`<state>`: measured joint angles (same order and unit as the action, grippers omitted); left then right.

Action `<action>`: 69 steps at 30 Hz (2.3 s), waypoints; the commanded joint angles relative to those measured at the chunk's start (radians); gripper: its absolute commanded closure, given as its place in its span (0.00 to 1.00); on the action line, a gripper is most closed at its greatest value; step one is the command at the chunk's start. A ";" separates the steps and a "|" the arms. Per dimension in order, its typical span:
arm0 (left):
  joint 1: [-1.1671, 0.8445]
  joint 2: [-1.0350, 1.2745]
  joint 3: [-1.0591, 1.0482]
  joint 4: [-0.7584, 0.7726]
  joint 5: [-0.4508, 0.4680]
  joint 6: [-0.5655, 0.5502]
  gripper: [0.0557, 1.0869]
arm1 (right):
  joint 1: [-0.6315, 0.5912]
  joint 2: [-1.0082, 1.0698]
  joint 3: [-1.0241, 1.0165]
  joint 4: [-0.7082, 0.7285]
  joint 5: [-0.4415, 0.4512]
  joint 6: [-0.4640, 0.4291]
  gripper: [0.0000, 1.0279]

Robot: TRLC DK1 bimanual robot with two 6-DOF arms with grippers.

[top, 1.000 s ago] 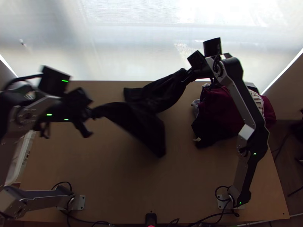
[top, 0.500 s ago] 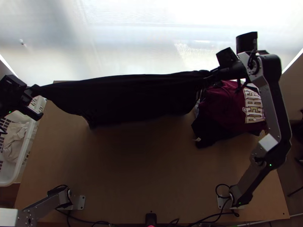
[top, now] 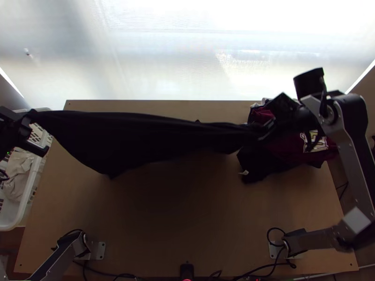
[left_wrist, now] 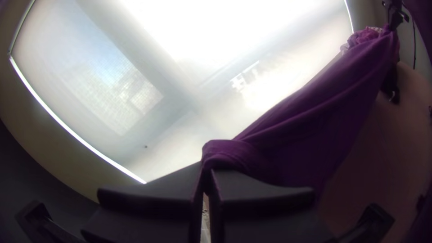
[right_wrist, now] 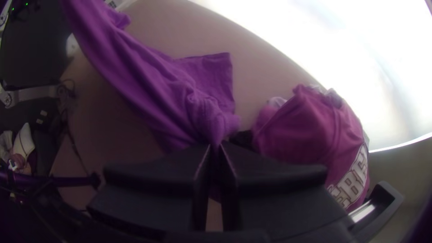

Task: Fold the t-shirt

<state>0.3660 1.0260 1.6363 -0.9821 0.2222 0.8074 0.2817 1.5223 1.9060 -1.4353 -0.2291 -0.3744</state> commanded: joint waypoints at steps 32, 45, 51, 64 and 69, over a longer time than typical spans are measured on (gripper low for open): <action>0.025 -0.316 0.313 -0.414 0.052 -0.459 0.96 | 0.013 -0.700 0.025 -0.039 -0.029 0.290 0.97; 0.108 -0.503 0.224 -0.460 0.049 -0.491 0.96 | -0.021 -0.913 -0.173 -0.043 -0.041 0.330 0.97; 0.123 -0.546 -0.036 -0.405 0.062 -0.464 0.96 | 0.042 -0.926 -0.463 0.013 -0.058 0.312 0.97; -0.004 -0.204 -0.536 0.164 0.017 -0.444 0.96 | 0.125 -0.060 -0.516 0.484 -0.069 0.091 0.97; -0.240 -0.020 -0.668 0.457 -0.136 -0.442 0.96 | 0.080 0.375 -0.217 0.493 -0.070 0.035 0.97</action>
<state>0.3481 0.7856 1.1439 -0.8337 0.2173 0.3637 0.3931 1.3941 1.4380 -1.0199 -0.2970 -0.2661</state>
